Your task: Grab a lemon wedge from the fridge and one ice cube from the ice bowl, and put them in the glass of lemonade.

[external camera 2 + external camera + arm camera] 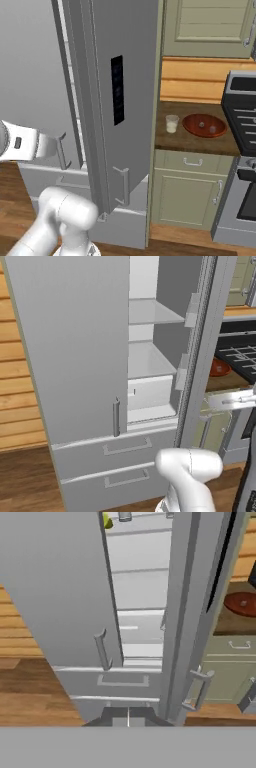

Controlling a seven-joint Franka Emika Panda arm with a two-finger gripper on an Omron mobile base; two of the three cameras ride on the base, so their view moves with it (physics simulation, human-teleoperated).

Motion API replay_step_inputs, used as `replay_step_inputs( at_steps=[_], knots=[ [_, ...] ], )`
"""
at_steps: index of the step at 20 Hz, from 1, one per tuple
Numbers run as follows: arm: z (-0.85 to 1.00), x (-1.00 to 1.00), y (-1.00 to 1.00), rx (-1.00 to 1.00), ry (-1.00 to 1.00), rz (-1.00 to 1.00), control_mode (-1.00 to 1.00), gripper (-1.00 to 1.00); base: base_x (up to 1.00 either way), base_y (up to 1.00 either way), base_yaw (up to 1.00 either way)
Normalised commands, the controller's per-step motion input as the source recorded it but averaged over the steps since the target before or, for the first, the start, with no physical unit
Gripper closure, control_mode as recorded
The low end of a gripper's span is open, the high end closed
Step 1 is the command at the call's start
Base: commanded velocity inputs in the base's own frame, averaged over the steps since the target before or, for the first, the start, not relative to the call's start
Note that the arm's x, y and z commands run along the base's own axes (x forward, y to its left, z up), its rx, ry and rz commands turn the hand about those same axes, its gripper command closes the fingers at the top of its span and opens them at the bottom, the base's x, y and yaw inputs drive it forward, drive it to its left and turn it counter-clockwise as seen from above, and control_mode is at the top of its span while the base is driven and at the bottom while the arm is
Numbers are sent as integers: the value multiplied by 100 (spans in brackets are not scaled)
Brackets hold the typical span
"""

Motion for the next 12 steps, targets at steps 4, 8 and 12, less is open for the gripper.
replay_step_inputs(
  at_steps=[4, 8, 12],
  knots=[
    [62, 29, 100, -24, 24, 0, -100, 100, 0, 0, 0],
    [1, 78, 48, -21, 28, -4, -100, 100, 0, 0, 0],
    [-23, 85, 11, -16, 14, -5, -100, 100, 0, 0, 0]
  ],
)
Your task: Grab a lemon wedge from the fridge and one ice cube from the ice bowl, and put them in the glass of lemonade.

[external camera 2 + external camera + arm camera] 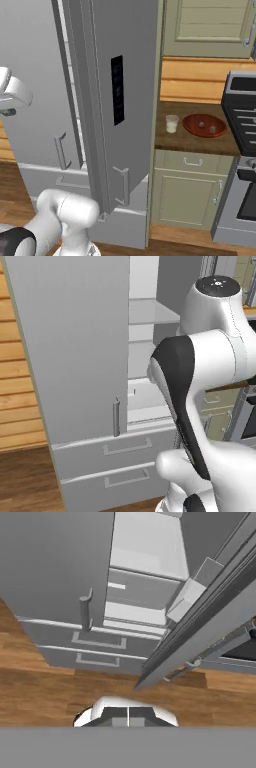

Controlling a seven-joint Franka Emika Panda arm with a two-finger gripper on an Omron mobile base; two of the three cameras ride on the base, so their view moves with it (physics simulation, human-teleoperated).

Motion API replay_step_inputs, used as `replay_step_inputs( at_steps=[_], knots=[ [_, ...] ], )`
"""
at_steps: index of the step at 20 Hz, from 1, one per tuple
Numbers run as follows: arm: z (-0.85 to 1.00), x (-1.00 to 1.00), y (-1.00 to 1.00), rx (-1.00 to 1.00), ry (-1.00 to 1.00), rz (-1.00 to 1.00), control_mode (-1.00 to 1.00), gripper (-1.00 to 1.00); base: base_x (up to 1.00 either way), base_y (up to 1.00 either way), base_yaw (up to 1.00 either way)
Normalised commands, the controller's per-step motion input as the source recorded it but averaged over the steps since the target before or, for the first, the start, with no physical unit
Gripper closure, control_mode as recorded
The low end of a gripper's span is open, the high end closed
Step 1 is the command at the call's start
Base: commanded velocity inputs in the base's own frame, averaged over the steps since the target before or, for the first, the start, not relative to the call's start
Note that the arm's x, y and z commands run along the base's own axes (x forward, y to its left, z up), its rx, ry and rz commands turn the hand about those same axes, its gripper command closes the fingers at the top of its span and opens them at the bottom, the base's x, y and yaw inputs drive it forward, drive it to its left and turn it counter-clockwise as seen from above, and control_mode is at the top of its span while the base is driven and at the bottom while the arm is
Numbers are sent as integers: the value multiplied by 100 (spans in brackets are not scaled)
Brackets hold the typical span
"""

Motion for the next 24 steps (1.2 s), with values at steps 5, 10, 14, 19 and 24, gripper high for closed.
replay_step_inputs(
  at_steps=[5, 10, 14, 19, 24],
  knots=[
    [-49, 47, -11, -7, -1, -9, -100, -100, 0, 0, 0],
    [-29, 51, -48, -10, -3, -11, -100, -100, 0, 0, 0],
    [-2, 74, -21, -19, -1, -9, -100, -100, 0, 0, 0],
    [-9, 27, -3, -21, -4, -13, -100, -100, 0, 0, 0],
    [-14, 22, -21, -17, 3, -21, -100, -100, 0, 0, 0]
  ],
)
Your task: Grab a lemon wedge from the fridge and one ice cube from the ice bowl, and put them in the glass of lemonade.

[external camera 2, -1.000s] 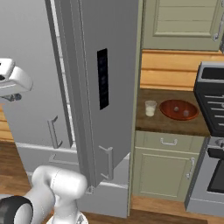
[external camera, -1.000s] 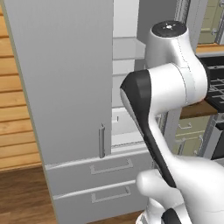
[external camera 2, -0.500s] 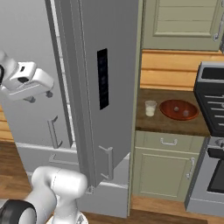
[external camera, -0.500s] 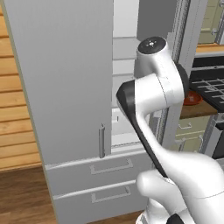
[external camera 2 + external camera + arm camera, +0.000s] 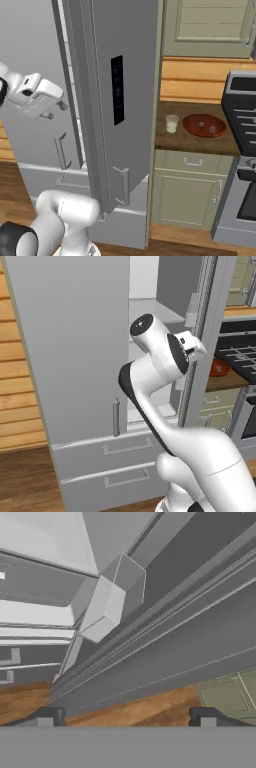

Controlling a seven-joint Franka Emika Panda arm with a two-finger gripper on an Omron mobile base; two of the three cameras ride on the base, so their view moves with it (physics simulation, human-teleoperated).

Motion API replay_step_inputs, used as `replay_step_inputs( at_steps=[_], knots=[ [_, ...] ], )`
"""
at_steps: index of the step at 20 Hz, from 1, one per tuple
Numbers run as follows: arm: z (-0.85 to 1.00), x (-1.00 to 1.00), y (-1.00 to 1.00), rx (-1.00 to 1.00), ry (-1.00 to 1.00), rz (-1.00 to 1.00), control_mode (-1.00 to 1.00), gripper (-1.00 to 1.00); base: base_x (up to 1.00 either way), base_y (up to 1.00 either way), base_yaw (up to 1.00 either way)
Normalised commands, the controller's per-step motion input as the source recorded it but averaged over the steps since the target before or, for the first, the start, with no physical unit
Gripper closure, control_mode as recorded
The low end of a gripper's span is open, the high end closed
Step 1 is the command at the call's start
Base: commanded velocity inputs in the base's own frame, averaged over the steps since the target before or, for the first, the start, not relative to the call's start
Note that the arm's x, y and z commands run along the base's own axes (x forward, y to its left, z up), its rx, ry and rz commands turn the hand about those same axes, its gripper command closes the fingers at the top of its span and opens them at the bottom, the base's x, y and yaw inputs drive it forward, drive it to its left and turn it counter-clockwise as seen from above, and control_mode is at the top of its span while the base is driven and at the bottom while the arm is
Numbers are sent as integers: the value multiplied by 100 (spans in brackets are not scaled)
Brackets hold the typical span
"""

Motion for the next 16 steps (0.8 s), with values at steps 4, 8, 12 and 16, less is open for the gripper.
replay_step_inputs(
  at_steps=[4, 8, 12, 16],
  knots=[
    [-12, 32, -36, -17, 0, -21, -100, -100, 0, 0, 0],
    [-11, 21, -53, -11, 0, -20, -100, -100, 0, 0, 0],
    [-11, 2, -56, -6, 0, -19, -100, -100, 0, 0, 0],
    [-3, 0, -57, -4, 0, -18, -100, -100, 0, 0, 0]
  ],
)
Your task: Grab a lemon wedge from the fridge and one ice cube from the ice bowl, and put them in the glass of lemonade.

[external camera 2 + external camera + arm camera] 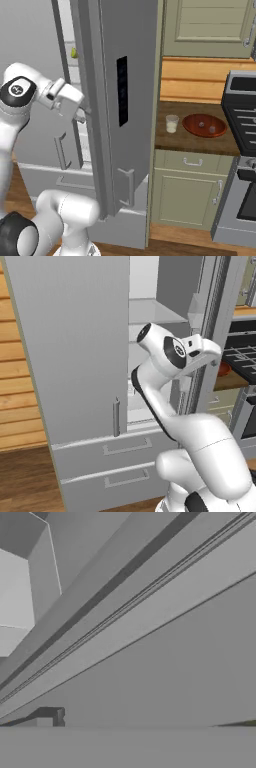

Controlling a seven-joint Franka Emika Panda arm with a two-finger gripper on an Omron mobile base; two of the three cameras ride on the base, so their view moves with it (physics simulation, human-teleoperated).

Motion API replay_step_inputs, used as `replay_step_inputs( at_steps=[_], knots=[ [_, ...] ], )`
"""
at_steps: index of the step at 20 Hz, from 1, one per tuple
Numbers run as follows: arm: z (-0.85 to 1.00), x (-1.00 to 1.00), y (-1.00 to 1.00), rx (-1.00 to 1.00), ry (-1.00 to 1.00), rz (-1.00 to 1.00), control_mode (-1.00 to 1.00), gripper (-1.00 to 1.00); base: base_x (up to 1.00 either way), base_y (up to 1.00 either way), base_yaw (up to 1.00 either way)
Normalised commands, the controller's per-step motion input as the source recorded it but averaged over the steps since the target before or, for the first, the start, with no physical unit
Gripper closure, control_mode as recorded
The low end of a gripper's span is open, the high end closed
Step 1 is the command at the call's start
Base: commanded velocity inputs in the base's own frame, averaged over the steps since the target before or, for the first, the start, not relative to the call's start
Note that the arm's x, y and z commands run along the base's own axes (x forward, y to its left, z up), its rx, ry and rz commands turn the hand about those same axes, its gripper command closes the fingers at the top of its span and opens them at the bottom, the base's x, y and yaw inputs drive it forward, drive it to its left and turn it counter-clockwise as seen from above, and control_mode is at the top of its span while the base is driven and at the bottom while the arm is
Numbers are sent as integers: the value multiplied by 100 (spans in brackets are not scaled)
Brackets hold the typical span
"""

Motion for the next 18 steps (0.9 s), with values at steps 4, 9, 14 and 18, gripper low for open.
replay_step_inputs(
  at_steps=[4, 9, 14, 18],
  knots=[
    [0, 0, -74, -1, 0, -17, -100, -100, 0, 0, 0],
    [0, 0, -98, 0, 0, -16, -100, -100, 0, 0, 0],
    [0, 0, -85, 0, -1, -11, -100, -100, 0, 0, 0],
    [0, 0, -59, 0, -2, -5, -100, -100, 0, 0, 0]
  ],
)
